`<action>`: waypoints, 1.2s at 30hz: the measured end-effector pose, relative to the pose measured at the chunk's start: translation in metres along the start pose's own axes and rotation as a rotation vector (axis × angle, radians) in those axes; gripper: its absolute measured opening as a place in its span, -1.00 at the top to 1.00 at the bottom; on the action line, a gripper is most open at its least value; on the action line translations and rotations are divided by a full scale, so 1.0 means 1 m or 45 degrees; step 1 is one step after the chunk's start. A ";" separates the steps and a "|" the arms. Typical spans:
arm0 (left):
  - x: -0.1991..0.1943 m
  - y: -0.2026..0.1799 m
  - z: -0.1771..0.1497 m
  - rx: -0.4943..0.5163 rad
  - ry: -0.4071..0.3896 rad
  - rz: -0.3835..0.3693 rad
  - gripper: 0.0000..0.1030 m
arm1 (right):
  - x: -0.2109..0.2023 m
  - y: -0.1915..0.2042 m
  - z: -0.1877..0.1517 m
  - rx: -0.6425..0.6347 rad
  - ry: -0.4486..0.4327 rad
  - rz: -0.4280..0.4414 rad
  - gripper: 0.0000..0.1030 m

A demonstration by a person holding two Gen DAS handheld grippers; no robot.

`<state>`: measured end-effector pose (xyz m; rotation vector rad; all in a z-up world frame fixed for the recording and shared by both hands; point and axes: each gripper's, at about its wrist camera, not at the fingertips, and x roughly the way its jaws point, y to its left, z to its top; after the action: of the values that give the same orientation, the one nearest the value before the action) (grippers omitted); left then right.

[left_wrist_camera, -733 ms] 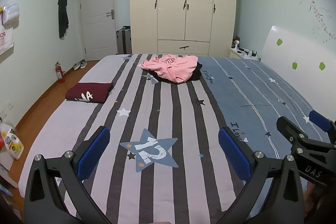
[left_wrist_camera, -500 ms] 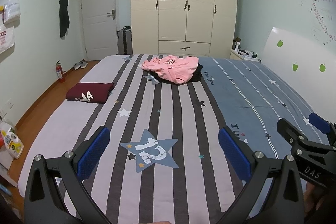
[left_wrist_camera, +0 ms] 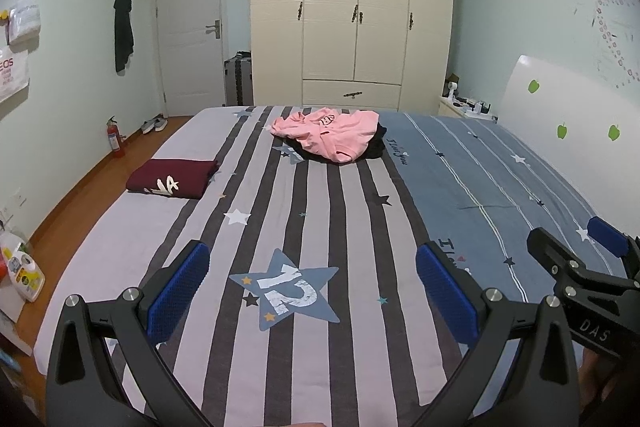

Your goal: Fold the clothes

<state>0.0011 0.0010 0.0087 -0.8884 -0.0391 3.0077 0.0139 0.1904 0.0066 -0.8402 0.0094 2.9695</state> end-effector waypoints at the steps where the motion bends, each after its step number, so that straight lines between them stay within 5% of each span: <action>1: 0.000 0.000 0.000 0.000 -0.001 0.000 -0.98 | 0.000 0.000 0.000 0.000 0.001 0.000 -0.99; 36: -0.006 0.006 -0.001 -0.015 -0.001 -0.002 -0.98 | -0.003 -0.002 0.000 0.005 0.000 -0.007 -0.99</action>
<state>0.0064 -0.0046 0.0106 -0.8881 -0.0574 3.0098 0.0168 0.1918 0.0084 -0.8389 0.0128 2.9635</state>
